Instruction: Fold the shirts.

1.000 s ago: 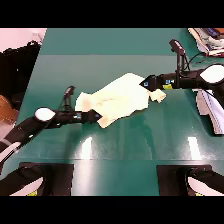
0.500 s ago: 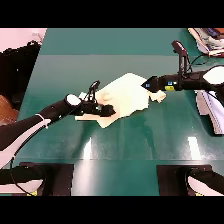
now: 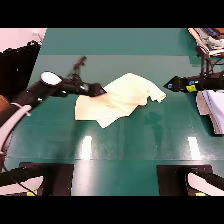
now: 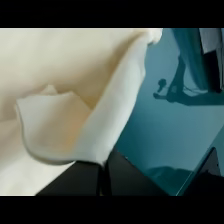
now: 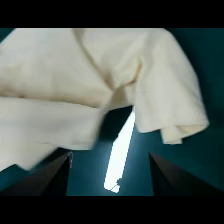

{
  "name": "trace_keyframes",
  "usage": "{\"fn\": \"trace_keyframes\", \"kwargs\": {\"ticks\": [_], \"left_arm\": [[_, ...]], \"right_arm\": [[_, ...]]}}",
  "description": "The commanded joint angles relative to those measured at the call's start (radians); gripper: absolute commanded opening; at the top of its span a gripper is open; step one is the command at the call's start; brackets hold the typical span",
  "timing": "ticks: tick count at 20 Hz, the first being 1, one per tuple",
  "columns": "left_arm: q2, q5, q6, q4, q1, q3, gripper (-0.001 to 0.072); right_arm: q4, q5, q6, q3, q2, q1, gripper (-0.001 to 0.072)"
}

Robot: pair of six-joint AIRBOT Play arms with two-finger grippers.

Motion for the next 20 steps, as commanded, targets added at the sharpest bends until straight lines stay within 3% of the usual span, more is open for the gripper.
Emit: {"fn": "trace_keyframes", "kwargs": {"ticks": [1,5,8,12,14,15,18,20], "left_arm": [[0.098,-0.026,0.0,0.071,0.116,0.015,0.0023],[0.132,-0.023,-0.004,0.108,0.145,0.015,0.0023],[0.132,-0.023,-0.011,0.116,0.145,0.014,0.0023],[0.132,-0.024,-0.012,0.116,0.145,0.015,0.0023],[0.132,-0.024,-0.037,0.116,0.145,0.015,0.0023],[0.138,-0.022,-0.037,0.117,0.146,0.015,0.0023],[0.194,0.008,-0.039,0.147,0.146,0.038,0.0022],[0.27,0.029,-0.096,0.255,0.146,0.095,0.0022]], "right_arm": [[-0.035,0.027,0.004,0.0,-0.109,-0.088,0.0597],[-0.034,-0.083,-0.029,0.013,-0.277,-0.071,0.0596],[-0.008,-0.079,-0.031,0.101,-0.389,-0.029,0.059],[-0.013,-0.035,-0.033,0.231,-0.484,0.04,0.0382],[-0.019,-0.006,-0.048,0.272,-0.497,0.063,0.0046],[-0.019,0.002,-0.058,0.285,-0.495,0.07,0.0011],[-0.019,0.014,-0.059,0.337,-0.431,0.061,0.001],[-0.02,0.018,-0.059,0.387,-0.34,0.034,0.0009]]}}
